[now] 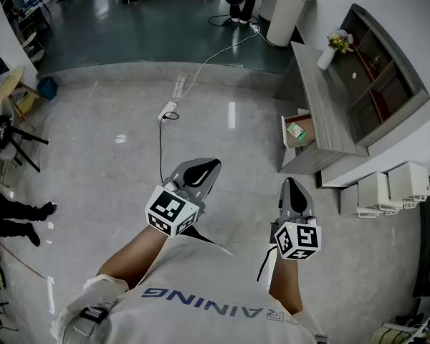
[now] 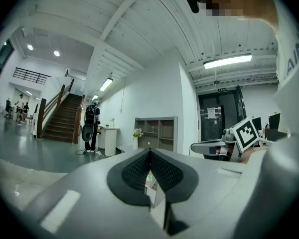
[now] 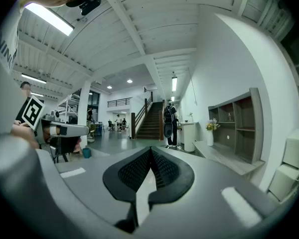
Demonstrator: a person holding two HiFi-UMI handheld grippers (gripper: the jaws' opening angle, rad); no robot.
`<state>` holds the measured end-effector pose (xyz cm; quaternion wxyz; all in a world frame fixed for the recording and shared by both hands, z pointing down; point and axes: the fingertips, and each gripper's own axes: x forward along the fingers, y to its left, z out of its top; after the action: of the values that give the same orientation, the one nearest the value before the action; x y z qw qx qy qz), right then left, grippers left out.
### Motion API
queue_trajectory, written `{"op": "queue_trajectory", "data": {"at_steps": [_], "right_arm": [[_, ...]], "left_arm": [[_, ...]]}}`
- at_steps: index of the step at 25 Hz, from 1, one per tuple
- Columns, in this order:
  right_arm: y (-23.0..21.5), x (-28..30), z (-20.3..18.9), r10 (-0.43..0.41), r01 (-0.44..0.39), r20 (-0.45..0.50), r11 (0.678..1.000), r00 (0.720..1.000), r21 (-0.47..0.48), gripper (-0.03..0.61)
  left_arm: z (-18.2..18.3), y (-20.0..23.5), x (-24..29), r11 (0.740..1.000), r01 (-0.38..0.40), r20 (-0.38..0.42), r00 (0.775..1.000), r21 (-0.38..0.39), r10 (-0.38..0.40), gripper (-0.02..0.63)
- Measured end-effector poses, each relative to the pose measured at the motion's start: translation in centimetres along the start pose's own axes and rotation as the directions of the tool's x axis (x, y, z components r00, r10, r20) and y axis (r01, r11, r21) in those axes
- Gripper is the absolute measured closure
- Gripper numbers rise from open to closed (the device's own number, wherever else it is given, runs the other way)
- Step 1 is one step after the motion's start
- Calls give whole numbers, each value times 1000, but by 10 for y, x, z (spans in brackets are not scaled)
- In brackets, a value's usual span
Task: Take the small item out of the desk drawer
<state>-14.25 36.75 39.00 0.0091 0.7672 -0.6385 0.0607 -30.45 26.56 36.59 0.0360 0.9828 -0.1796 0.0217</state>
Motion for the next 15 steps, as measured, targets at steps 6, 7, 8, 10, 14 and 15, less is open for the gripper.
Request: {"op": "queue_trajectory", "data": {"at_steps": [6,7,8,10,14,15], "right_arm": [[12,1,-4,17,-17,-16,1000,1000,0,565],[14,1,-4,21,-21,-18,1000,1000,-1,565],[16,2,-5,26,-26,-19,1000,999,-2,566],[19,4,-8,38,-38,-23,999,999,-4,566],[26,8,-13,60,-60,-35,998,998,-2,566],[27,9,-15,61,-61,-37,998,997,3,565]], "left_arm": [[0,1,-10,1000,-3,-6,1000,-1,3,612],[-1,1,-12,1000,-5,-8,1000,-2,5,612],[-2,2,-13,1000,-8,-10,1000,-2,8,612],[-5,4,-16,1000,-18,-15,1000,-4,18,612],[-9,9,-23,999,-41,-22,999,-13,41,612],[-10,11,-24,999,-44,-24,999,-15,44,612]]}}
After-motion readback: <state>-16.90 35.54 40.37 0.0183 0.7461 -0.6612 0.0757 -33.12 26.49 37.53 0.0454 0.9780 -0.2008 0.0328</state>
